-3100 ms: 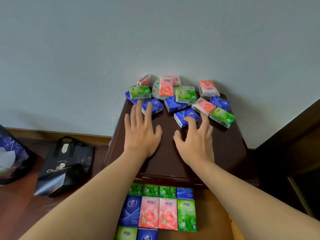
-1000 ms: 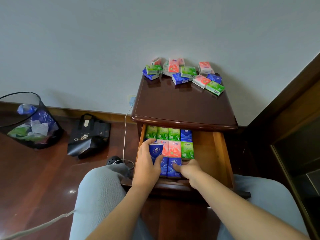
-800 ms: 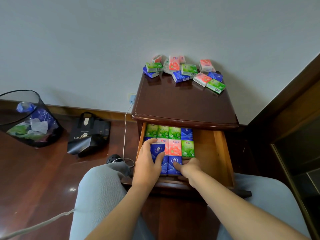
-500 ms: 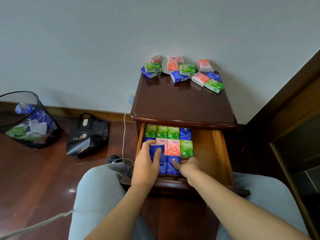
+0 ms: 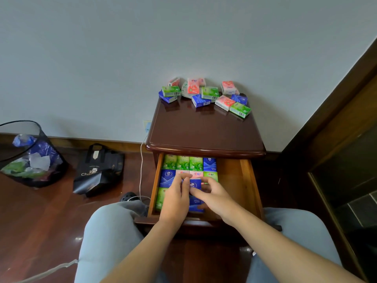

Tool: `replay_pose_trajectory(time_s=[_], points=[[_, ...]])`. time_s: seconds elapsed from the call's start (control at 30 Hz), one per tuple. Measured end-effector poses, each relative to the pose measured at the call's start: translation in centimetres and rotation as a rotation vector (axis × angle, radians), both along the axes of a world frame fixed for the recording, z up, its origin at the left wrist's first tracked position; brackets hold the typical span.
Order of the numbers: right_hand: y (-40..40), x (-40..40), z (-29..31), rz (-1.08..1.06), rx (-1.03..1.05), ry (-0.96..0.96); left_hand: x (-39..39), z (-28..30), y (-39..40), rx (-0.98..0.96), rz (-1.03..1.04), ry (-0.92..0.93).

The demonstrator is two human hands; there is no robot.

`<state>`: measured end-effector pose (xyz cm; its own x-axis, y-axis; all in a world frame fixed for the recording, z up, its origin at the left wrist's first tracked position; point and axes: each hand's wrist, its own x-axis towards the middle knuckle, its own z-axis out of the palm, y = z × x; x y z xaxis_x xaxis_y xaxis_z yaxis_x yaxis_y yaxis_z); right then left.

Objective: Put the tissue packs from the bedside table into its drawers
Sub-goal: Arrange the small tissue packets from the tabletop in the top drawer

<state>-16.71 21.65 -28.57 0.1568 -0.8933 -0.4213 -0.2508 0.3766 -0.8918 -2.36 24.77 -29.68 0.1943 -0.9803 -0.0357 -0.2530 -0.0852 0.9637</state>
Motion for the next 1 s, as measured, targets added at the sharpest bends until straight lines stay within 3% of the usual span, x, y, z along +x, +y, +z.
replay_pose_trajectory(time_s=[0.1, 0.23, 0.4, 0.63, 1.0], points=[[0.0, -1.4, -0.3, -0.081, -0.03, 0.045, -0.8, -0.5, 0.3, 0.029, -0.065, -0.053], [-0.3, -4.5, -1.6, -0.193, 0.033, 0.224, -0.2, -1.4, 0.0, 0.101, -0.098, -0.425], [-0.4, -6.3, -3.3, -0.159, 0.122, 0.363, -0.7, -1.6, -0.5, 0.218, -0.221, -0.683], [-0.8, -5.4, -4.7, -0.151, 0.204, 0.361, -0.4, -1.8, -1.3, 0.367, -0.23, -0.72], [-1.3, -4.9, -5.3, -0.157, 0.186, 0.356, -0.8, -1.5, -1.8, 0.437, -0.271, -0.758]])
